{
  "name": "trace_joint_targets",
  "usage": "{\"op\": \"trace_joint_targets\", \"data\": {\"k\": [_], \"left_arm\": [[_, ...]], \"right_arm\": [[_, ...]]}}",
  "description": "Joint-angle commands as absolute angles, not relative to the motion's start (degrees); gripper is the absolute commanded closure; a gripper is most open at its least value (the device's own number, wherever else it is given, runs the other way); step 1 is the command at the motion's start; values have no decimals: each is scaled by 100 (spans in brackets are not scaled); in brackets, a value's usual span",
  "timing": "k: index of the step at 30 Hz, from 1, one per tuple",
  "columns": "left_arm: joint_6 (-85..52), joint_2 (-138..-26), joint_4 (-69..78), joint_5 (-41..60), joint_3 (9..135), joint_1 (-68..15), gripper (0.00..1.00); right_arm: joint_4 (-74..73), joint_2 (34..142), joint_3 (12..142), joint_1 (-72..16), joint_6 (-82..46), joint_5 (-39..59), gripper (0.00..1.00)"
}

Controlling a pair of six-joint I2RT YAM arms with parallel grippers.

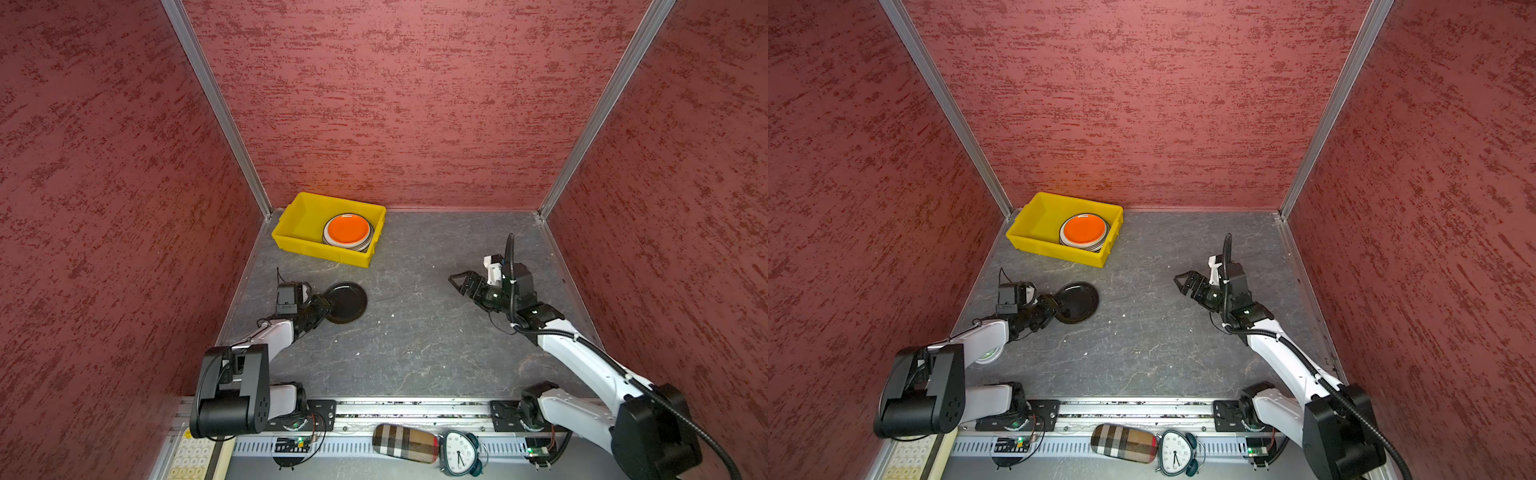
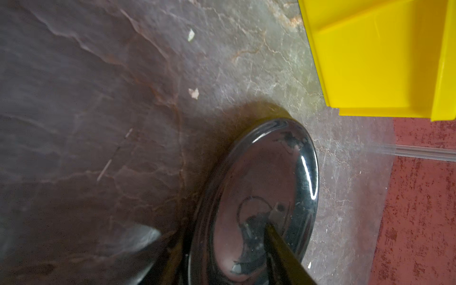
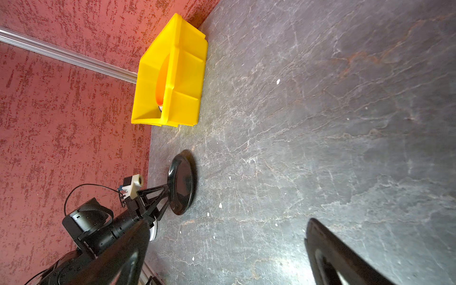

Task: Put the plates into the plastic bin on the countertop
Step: 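Close the left gripper on the black plate rim and tilt it upright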

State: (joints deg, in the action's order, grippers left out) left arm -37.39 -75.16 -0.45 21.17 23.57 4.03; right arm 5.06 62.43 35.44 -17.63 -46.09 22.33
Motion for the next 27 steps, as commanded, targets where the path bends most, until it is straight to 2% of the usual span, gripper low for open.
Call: {"op": "trace_joint_targets", "data": {"k": [1, 5, 8, 20, 25, 27], "left_arm": [[-3663, -7688, -188, 1899, 2294, 322, 57], [-3668, -7656, -212, 1808, 2329, 230, 62], [-3605, -7654, -253, 1692, 2363, 173, 70], [-3591, -7531, -165, 1483, 2432, -84, 85], [-3604, -7377, -279, 1413, 2520, -213, 99], [-3616, -7333, -323, 1422, 2561, -245, 100]], "right_arm": [[334, 6214, 3463, -1687, -4631, 2267, 1], [275, 6264, 3436, -1679, -4651, 2260, 1], [248, 6340, 3453, -1670, -4680, 2283, 1], [-105, 6390, 3323, -1661, -4901, 2592, 1], [-97, 6394, 3322, -1652, -4912, 2613, 1], [-97, 6383, 3311, -1651, -4913, 2603, 1]]}}
